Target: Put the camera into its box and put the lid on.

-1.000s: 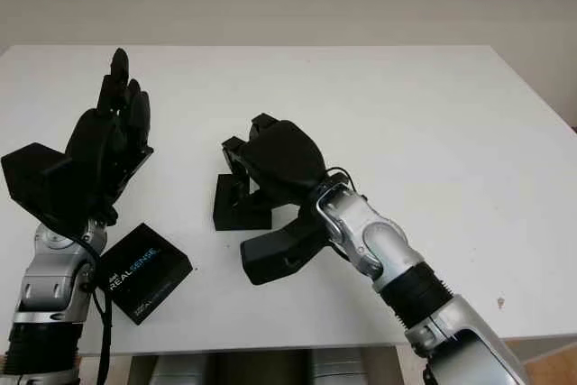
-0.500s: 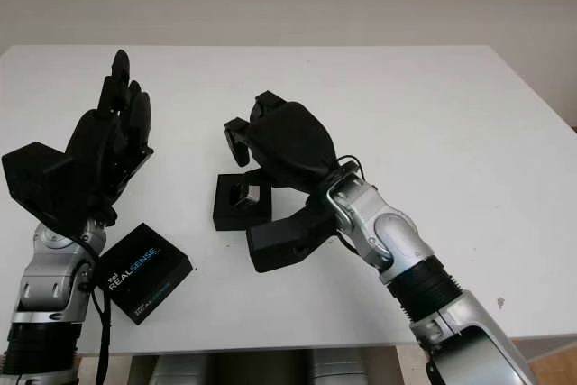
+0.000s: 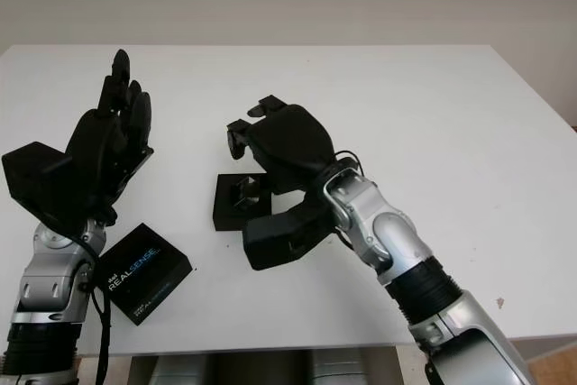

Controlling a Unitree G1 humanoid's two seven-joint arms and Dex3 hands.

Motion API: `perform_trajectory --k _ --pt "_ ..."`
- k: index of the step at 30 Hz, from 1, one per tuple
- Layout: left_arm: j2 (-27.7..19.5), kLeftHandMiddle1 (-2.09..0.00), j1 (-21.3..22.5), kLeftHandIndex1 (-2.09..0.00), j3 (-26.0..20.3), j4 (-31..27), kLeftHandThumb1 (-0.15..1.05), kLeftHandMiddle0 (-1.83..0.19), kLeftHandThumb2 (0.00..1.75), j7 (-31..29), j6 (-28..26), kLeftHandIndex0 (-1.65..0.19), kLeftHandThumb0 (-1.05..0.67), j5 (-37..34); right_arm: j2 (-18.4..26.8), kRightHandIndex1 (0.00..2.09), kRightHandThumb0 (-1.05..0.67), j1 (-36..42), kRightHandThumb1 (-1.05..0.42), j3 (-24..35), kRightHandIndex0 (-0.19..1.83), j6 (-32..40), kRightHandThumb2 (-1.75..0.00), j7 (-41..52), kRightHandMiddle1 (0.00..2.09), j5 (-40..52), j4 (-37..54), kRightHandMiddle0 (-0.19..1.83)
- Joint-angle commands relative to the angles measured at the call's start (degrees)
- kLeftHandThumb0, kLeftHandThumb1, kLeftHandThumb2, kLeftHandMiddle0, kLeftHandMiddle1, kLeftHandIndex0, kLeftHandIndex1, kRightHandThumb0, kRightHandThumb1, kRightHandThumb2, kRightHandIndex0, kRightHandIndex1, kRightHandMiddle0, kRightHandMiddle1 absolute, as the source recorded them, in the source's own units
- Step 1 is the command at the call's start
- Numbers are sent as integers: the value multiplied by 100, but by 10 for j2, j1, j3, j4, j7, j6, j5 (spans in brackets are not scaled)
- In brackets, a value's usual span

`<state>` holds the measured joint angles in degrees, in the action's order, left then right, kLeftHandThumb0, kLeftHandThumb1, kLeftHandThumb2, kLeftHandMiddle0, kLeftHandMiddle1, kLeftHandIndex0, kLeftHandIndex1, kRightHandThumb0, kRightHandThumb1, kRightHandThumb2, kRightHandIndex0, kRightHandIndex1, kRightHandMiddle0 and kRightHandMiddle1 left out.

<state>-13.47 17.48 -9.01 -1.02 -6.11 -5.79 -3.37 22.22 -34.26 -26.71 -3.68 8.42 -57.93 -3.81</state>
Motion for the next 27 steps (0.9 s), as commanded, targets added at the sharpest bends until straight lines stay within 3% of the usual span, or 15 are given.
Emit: perform_trajectory --k 1,6,16,17,19,22,27 --pt "-3 0 6 0 0 -8 105 19 62 -2 1 19 -81 -2 0 16 -95 4 -91 -1 16 8 -5 14 48 -3 21 21" --pt "-1 0 4 0 0 -8 105 19 62 1 2 19 -81 0 1 9 -99 7 -94 -3 17 17 -6 53 29 -12 49 23" --pt "1 0 1 0 1 -10 105 19 61 3 3 19 -80 1 -12 10 -95 14 -95 -9 23 28 -5 44 30 -36 45 36" --pt "1 0 2 0 2 -9 105 19 61 3 4 19 -81 2 -16 9 -94 16 -95 -10 24 32 -5 38 40 -40 40 35" --pt "1 0 2 0 2 -10 105 19 61 4 3 19 -81 2 -22 8 -92 17 -95 -13 28 37 -5 23 96 -45 30 16" --pt "2 0 -1 0 3 -12 105 19 61 5 3 19 -82 4 -33 9 -91 20 -95 -16 34 41 -5 -21 135 -53 3 11" --pt "3 0 -1 0 3 -11 105 19 61 4 7 19 -82 5 -41 10 -86 12 -95 -23 38 40 -6 -54 147 -52 -41 11"
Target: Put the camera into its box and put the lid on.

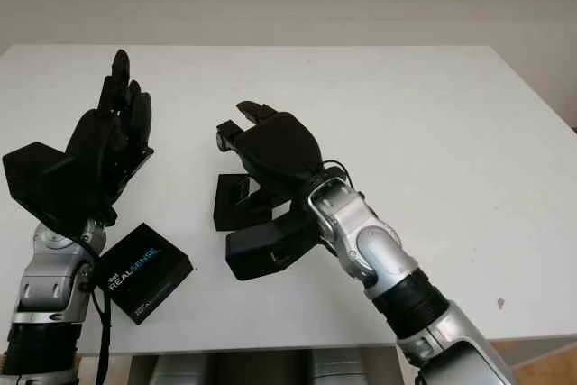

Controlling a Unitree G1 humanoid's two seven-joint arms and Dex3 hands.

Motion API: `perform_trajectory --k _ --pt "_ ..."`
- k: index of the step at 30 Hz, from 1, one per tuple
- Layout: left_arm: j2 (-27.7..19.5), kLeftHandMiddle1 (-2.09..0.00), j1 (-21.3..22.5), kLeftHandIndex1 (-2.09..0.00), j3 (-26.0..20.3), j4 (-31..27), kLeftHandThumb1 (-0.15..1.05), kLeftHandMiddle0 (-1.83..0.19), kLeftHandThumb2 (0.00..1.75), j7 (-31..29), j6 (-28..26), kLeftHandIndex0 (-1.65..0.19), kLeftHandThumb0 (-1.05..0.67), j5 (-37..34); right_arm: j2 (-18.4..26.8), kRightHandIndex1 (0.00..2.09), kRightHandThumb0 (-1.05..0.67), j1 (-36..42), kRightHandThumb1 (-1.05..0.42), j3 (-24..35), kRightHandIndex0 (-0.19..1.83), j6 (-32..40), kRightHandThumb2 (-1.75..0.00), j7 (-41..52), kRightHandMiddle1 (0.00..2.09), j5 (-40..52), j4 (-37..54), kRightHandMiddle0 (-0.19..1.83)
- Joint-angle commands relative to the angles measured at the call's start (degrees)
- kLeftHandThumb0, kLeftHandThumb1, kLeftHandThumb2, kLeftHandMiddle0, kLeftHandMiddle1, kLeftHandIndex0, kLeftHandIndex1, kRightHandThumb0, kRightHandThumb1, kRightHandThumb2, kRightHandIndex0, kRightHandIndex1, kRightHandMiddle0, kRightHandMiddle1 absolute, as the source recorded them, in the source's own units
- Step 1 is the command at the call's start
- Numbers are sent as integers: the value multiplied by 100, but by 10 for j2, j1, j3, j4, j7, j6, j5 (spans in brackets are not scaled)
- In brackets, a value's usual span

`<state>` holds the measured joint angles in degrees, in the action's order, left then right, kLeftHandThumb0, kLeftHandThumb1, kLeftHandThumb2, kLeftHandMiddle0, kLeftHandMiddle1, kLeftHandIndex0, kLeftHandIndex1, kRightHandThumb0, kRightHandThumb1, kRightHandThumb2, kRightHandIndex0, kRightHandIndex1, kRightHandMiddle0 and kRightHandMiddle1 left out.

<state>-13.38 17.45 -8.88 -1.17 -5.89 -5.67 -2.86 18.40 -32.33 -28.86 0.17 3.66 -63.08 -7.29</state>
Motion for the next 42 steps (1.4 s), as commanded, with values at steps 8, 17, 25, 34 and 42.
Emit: perform_trajectory --k 8,17,25,34,42 --pt "2 0 0 0 1 -9 105 19 60 3 3 19 -82 0 -4 11 -85 -15 -94 -12 42 -1 -5 -24 140 -3 -40 17" --pt "0 0 0 0 -1 -4 105 19 60 -1 8 19 -83 -4 0 10 -87 -14 -92 -18 42 2 -5 -25 129 -6 -46 21" --pt "0 0 1 0 -1 -7 105 19 61 1 4 19 -81 -5 9 10 -85 -12 -92 -22 43 -3 -5 -16 126 -9 -38 28" --pt "0 0 -1 0 -2 -13 105 19 62 3 0 19 -80 -5 18 16 -79 -9 -92 -27 53 -6 -6 -2 125 -16 -25 38" --pt "-1 0 -2 0 -2 -11 105 19 63 3 6 19 -80 -3 20 20 -79 -10 -93 -35 52 1 -6 3 121 -41 -30 40"
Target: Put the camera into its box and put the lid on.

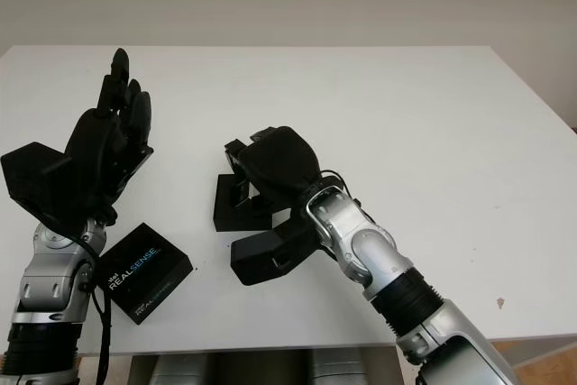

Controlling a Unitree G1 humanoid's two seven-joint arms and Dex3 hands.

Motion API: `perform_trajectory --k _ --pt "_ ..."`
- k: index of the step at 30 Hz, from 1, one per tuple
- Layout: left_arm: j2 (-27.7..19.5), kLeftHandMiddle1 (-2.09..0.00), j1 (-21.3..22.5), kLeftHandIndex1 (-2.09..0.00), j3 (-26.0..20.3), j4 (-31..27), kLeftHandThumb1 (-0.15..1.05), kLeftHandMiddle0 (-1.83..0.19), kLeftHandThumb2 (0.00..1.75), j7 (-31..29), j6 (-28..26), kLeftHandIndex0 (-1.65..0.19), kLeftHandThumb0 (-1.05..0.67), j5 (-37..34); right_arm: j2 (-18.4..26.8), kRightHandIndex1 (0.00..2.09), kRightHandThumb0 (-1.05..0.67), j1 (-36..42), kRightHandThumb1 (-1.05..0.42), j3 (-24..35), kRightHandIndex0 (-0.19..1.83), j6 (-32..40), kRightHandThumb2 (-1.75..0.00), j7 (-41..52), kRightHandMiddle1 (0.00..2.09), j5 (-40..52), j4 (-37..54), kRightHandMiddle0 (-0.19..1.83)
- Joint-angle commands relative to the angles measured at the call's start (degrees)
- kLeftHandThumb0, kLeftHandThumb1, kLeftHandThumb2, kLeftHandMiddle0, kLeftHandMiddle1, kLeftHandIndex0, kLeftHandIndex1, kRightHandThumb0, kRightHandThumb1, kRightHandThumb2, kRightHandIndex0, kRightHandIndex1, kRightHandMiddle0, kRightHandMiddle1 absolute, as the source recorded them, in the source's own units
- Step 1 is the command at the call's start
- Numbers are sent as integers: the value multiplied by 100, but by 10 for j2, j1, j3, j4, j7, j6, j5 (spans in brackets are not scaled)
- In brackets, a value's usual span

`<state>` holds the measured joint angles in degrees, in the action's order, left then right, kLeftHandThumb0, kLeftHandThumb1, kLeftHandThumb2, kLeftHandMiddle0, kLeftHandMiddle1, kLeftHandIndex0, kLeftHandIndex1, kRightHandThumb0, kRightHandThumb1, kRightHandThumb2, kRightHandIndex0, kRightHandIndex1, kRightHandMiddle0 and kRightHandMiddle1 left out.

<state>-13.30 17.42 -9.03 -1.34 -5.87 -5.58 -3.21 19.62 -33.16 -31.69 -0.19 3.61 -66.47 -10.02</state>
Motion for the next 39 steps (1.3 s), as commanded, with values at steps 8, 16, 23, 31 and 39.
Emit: perform_trajectory --k 8,16,23,31,39 --pt "-1 0 -2 0 -1 -10 105 19 64 1 5 19 -78 -2 6 21 -73 -9 -95 -19 51 17 -6 13 118 -25 -26 48" --pt "-2 0 -1 0 -1 -11 105 19 63 2 5 19 -80 1 4 66 -48 -14 -93 -28 43 18 -5 -22 121 -31 -50 54" --pt "-3 0 1 0 -2 -7 105 19 61 0 7 19 -80 1 3 87 -48 -18 -93 -28 36 10 -5 -34 123 -17 -61 54" --pt "-2 0 3 0 -2 -7 105 19 61 2 5 19 -80 3 7 94 -49 -22 -93 -27 32 -6 -6 -40 126 -2 -65 54" --pt "-2 0 7 0 1 -5 105 19 60 6 3 19 -81 6 13 95 -51 -25 -95 -30 29 -13 -6 -33 131 2 -59 52"
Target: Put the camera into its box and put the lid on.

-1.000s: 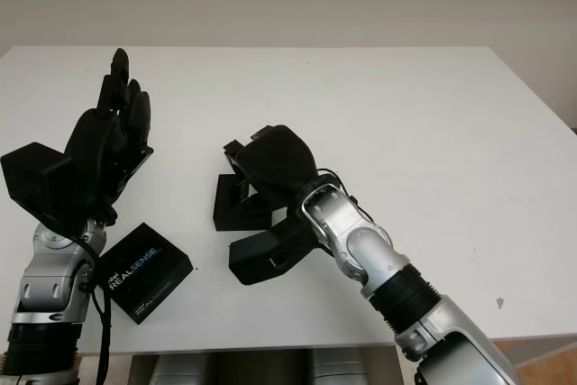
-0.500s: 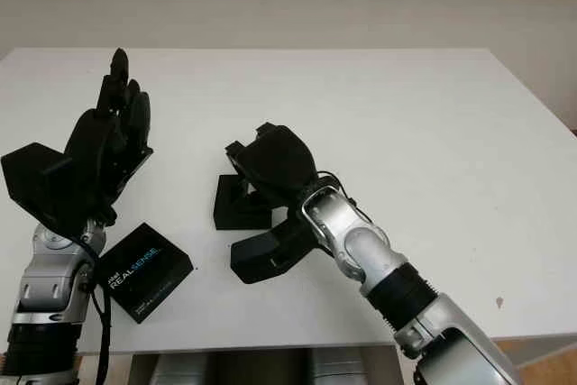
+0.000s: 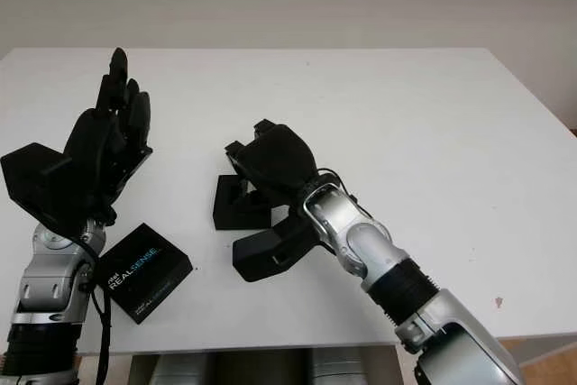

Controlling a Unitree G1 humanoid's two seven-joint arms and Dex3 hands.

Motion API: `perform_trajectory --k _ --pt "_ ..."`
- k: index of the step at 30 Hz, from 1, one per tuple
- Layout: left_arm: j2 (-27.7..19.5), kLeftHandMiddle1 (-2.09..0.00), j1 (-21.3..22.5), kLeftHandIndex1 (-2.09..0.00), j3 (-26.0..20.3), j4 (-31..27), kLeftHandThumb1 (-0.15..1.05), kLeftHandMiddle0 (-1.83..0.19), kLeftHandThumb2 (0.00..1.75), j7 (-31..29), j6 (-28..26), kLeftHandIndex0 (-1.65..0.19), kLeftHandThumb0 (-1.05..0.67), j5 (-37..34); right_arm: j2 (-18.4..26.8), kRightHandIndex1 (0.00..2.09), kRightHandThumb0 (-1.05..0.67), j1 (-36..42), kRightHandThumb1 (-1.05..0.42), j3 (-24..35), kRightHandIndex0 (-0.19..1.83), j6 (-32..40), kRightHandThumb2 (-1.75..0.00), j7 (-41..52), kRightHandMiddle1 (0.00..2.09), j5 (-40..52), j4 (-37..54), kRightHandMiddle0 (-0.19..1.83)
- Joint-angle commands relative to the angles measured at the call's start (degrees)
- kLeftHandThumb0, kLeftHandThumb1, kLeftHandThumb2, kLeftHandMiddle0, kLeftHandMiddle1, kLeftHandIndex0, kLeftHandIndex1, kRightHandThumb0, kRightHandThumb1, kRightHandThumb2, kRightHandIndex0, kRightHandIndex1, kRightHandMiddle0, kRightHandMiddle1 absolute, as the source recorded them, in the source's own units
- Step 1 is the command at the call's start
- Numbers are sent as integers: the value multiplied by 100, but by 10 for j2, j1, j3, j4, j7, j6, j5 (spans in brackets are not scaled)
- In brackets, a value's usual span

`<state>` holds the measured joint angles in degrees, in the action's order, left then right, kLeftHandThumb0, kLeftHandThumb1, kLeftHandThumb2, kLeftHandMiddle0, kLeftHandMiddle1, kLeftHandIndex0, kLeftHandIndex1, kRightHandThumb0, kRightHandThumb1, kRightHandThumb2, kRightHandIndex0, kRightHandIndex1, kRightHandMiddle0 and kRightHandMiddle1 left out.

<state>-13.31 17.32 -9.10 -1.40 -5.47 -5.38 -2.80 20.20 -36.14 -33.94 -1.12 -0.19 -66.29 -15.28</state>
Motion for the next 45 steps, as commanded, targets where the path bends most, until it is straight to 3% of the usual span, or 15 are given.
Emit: perform_trajectory --k 1,11,20,25,32,45 --pt "-2 0 8 0 2 -4 105 19 60 2 2 19 -81 2 7 95 -51 6 -94 -7 30 -6 -5 4 131 1 -4 53" --pt "4 0 13 0 2 3 105 19 58 5 6 19 -80 -3 17 101 -53 22 -94 -4 22 -3 -5 12 136 -15 52 50" --pt "7 0 12 0 4 1 105 19 59 12 6 19 -81 1 25 75 -55 51 -92 -4 36 10 -5 29 132 -62 123 55" --pt "6 0 13 0 6 1 105 19 60 10 8 19 -80 1 22 77 -57 64 -90 -4 45 20 -5 40 132 -88 148 59" --pt "10 0 12 0 2 6 105 19 57 14 14 19 -81 -5 17 79 -55 46 -90 1 42 20 -5 46 122 -80 94 57" --pt "5 0 5 0 3 0 105 19 60 8 14 19 -80 -3 13 77 -49 0 -91 10 37 -23 -5 -75 127 -3 -38 59"
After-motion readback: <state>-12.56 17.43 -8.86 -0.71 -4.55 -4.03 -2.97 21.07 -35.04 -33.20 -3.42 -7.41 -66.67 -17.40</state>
